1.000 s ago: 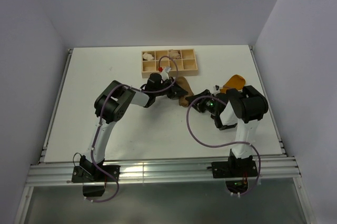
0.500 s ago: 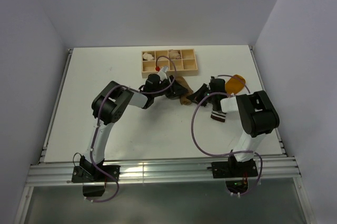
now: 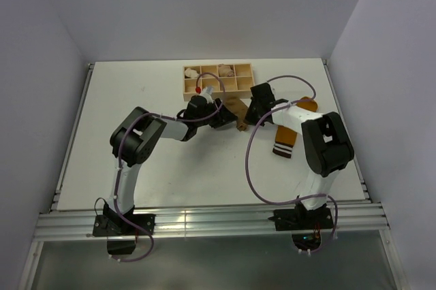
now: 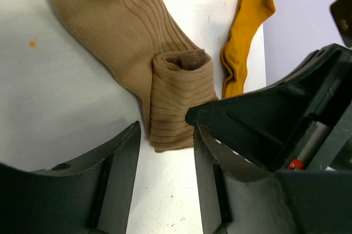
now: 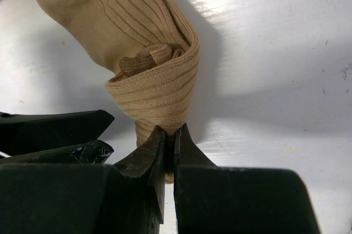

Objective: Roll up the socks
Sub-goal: Roll the sock at the center of the board.

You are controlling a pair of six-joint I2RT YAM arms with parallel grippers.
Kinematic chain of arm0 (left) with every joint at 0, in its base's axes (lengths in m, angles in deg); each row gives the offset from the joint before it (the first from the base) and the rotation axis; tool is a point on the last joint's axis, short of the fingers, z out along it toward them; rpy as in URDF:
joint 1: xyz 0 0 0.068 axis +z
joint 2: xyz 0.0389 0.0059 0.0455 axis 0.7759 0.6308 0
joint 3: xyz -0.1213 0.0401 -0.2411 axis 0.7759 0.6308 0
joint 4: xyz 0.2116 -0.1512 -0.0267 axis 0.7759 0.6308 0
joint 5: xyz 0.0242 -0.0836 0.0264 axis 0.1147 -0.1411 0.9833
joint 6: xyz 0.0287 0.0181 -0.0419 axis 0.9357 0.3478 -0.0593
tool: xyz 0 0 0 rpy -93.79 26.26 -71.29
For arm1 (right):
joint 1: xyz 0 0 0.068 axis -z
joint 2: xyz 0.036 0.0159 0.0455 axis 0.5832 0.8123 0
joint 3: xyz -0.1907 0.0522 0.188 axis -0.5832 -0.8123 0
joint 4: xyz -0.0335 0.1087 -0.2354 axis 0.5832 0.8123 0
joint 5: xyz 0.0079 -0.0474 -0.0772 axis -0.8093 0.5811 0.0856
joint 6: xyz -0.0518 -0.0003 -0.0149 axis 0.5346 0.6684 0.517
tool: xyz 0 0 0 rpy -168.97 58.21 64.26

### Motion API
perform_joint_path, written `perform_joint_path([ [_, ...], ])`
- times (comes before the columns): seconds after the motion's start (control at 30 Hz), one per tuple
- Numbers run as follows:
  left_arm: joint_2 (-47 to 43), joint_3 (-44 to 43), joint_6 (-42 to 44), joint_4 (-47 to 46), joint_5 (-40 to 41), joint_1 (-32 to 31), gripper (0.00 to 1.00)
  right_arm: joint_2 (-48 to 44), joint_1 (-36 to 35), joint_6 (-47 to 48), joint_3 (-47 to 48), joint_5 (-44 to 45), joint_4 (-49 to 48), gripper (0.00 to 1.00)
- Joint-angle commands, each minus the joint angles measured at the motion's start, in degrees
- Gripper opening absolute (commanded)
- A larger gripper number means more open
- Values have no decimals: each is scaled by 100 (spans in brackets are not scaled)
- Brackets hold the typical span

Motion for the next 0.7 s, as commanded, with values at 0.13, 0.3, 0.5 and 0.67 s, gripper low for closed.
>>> perform_joint_path([
  [0.13, -202, -278, -189, -150, 125, -29, 49, 367, -242, 413, 509, 1040, 1343, 0],
  [0.3, -18, -718, -145, 140, 46, -46, 49, 499, -330, 457, 712, 1128, 1537, 0],
  [0.5, 334, -1307, -14, 675, -86, -143, 51, 569, -374, 484, 844, 1146, 1616, 0],
  [0.67, 562, -1571, 83, 1177, -15, -248, 51, 578, -391, 493, 879, 1189, 1651, 0],
])
